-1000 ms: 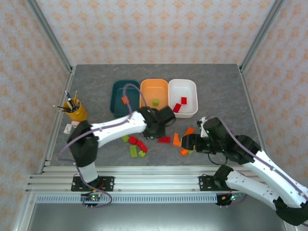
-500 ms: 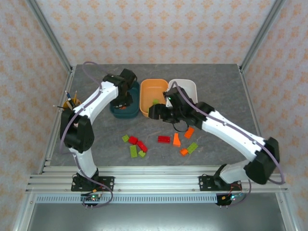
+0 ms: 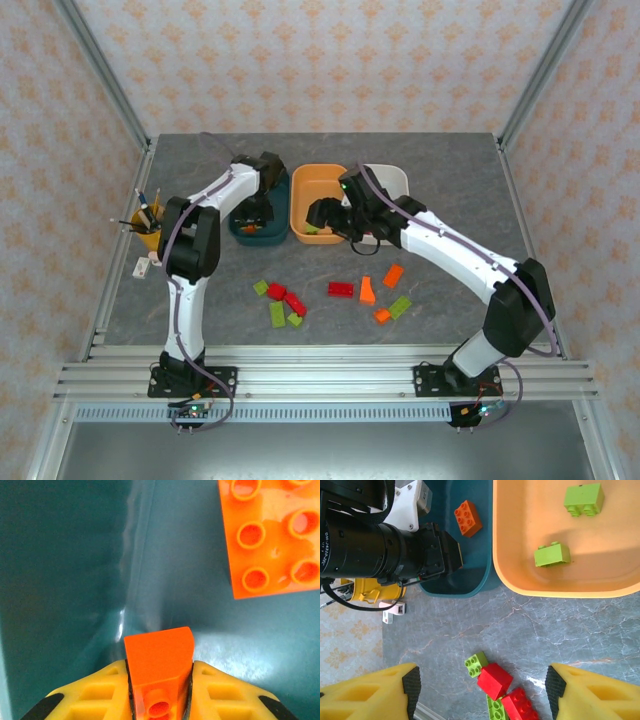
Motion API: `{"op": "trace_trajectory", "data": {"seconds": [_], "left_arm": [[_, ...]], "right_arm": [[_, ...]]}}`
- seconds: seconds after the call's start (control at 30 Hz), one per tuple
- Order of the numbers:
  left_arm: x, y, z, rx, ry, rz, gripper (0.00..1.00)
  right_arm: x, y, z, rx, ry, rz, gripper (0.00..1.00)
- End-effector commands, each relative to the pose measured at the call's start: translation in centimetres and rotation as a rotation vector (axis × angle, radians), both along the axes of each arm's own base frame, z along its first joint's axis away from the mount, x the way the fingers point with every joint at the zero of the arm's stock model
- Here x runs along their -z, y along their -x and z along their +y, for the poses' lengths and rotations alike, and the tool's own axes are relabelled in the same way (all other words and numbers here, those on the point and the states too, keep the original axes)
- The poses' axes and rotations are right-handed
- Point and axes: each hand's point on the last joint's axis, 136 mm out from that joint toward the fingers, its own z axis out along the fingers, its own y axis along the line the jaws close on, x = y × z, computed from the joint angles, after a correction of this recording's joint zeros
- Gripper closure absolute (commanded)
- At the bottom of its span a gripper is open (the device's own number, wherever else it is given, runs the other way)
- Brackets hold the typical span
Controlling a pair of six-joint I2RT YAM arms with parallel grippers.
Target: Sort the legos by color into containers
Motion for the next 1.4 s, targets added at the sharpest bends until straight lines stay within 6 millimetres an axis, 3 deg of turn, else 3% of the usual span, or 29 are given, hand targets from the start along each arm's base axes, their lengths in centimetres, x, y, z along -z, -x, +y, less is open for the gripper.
{"op": "trace_trajectory", "data": {"seconds": [0.0,0.13,0.27,0.43,0.6,0.73,0.9,1.0,1.17,1.37], "left_arm": [[-0.5,-0.8,0.7,0.027,-0.042,-0.006,0.69],[-0.3,-0.8,0.5,0.023,-0.035,-0.003,0.6],[-1.5,-1.0,0.6,0.025,-0.036,-0.026,0.52],[-5.4,-1.7,-0.1,0.025,0.0,-0.121,0.49],[-11.5,-0.8,-2.2,0.033,0.071,-0.267,0.42],[-15.2,2.6,-7.3,0.148,0.243,-0.376,0.33],[-16.2,9.0,-15.1,0.337,0.553,-0.433,0.28],[-16.3,13.2,-18.0,0.439,0.639,-0.444,0.26],[-14.4,17.3,-18.8,0.441,0.669,-0.403,0.26],[-13.9,18.6,-18.9,0.448,0.673,-0.417,0.26]], "right_arm": [[-0.9,-0.2,-1.0,0.036,-0.014,-0.019,0.31],[-0.7,-0.2,-2.5,0.069,0.036,-0.01,0.31],[-0.9,0.4,-3.9,0.091,0.079,-0.008,0.3],[-1.6,1.8,-6.9,0.143,0.156,-0.022,0.3],[-0.3,5.1,-13.2,0.298,0.33,0.062,0.28],[3.0,9.1,-18.2,0.461,0.403,0.259,0.29],[7.7,12.4,-19.7,0.563,0.369,0.422,0.31],[10.6,13.3,-19.5,0.591,0.342,0.494,0.31],[14.4,13.5,-18.6,0.619,0.302,0.568,0.32],[16.3,13.0,-18.4,0.622,0.33,0.589,0.32]]}}
